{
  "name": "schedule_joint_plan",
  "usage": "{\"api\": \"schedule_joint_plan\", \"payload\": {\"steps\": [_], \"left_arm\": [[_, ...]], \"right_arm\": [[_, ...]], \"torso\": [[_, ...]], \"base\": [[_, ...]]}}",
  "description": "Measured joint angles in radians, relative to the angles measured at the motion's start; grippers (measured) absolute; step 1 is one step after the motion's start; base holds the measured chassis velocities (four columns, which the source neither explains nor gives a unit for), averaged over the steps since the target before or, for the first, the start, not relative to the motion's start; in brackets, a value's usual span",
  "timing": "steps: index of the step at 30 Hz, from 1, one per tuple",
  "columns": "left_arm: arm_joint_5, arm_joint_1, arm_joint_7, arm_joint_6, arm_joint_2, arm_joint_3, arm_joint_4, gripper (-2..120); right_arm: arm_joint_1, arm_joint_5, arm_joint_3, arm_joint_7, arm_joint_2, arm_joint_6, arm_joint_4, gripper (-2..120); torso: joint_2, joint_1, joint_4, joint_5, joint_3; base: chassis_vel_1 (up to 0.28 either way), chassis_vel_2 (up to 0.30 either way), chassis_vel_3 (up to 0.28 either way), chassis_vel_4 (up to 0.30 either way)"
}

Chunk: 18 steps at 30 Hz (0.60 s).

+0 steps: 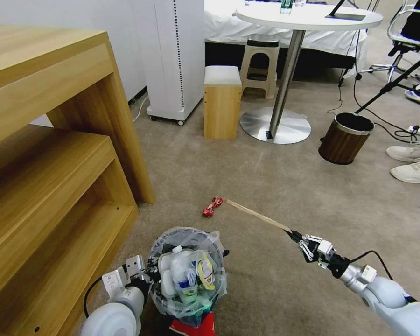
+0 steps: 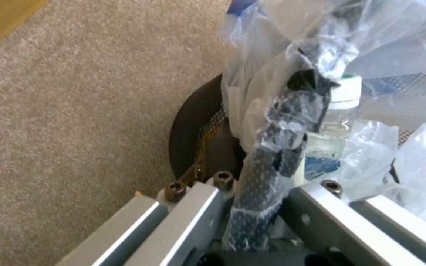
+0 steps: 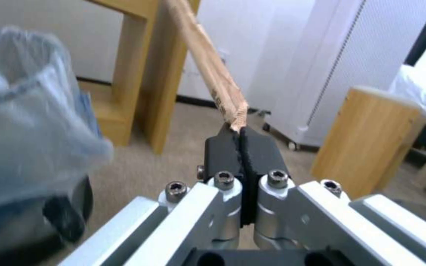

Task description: Pick up the trash bin and place the garbage on the floor into it.

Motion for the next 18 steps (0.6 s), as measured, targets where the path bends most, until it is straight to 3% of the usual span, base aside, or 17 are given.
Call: {"api": "schedule_joint_plan", "payload": {"steps": [18], "left_arm": [[0.027, 0.020, 0.008, 0.018, -0.019, 0.009, -0.021, 0]], "right_arm": [[0.112, -0.023, -0.168, 0.085, -0.032, -0.002, 0.142, 0]], "torso": [[0.000, 0.000, 0.0001, 0.0002, 0.000]], "base": [[0.000, 0.000, 0.000, 0.000]]}}
